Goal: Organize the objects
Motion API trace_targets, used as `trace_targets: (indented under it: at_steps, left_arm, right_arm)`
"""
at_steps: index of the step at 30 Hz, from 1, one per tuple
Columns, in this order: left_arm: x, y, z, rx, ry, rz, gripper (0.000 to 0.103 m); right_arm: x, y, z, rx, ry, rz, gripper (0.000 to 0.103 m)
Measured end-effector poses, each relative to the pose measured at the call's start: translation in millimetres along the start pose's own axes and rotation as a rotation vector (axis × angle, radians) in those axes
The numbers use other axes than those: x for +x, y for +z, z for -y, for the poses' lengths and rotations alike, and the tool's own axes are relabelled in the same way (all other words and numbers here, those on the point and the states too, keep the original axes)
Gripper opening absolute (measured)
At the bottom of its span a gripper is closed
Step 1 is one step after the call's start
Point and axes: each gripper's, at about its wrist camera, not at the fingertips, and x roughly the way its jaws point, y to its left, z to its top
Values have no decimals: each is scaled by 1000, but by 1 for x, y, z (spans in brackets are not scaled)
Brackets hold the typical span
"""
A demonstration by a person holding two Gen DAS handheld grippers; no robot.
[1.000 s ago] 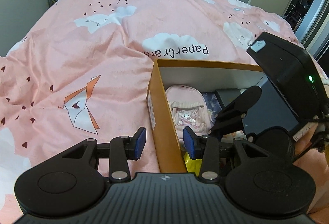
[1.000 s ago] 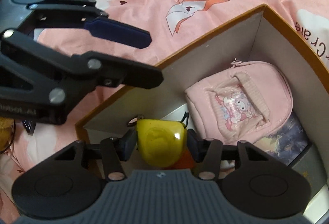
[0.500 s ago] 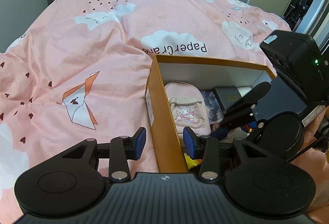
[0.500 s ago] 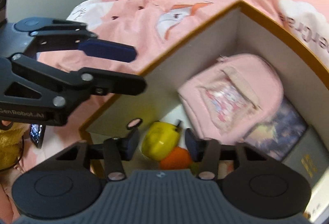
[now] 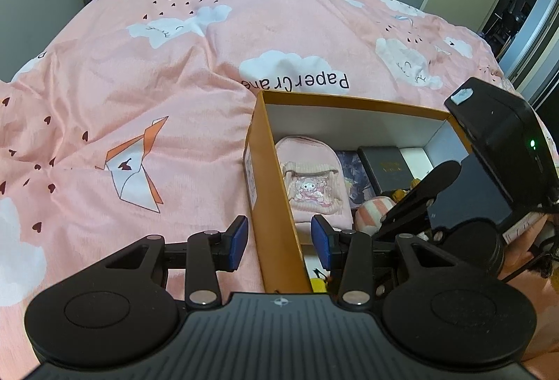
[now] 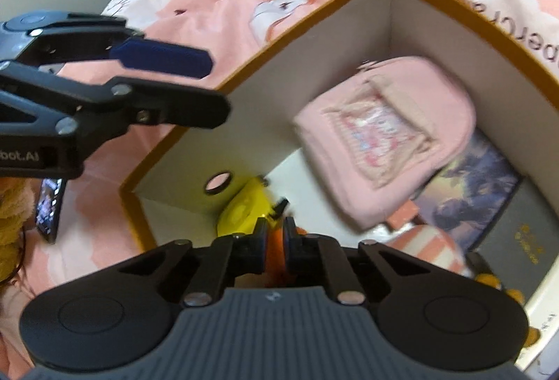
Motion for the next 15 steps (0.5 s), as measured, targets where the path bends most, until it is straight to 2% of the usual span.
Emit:
trace_targets:
  at_steps: [3,7,15]
  left_arm:
    - [-1,-2,2,1,-2,-3,48]
    - [-8,-4,7,9,-10,14,48]
    - [-32,-5,34,48,-8,78,48]
  right_arm:
    - [2,1,-4,-4,-18,-10,11]
    - [-11,-3,-4,14,-44,19,11]
    - [-73,-20,-20,63,-149,187,13]
